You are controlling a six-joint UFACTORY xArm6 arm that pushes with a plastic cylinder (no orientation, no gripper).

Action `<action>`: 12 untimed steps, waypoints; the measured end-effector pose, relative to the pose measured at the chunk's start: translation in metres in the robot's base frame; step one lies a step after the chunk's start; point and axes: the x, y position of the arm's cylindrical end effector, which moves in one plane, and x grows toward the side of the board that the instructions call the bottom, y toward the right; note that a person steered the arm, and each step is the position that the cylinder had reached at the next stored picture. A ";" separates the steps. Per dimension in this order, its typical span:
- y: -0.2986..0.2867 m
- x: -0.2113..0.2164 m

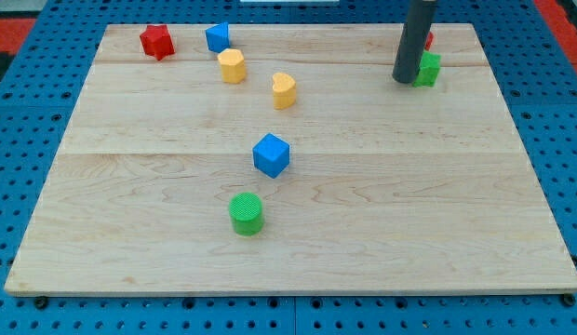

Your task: Push the yellow heart to the bottom of green star

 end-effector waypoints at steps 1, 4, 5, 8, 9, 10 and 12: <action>-0.072 0.052; -0.231 0.033; -0.228 0.029; -0.164 0.002; -0.140 0.002; -0.118 0.002; -0.077 -0.001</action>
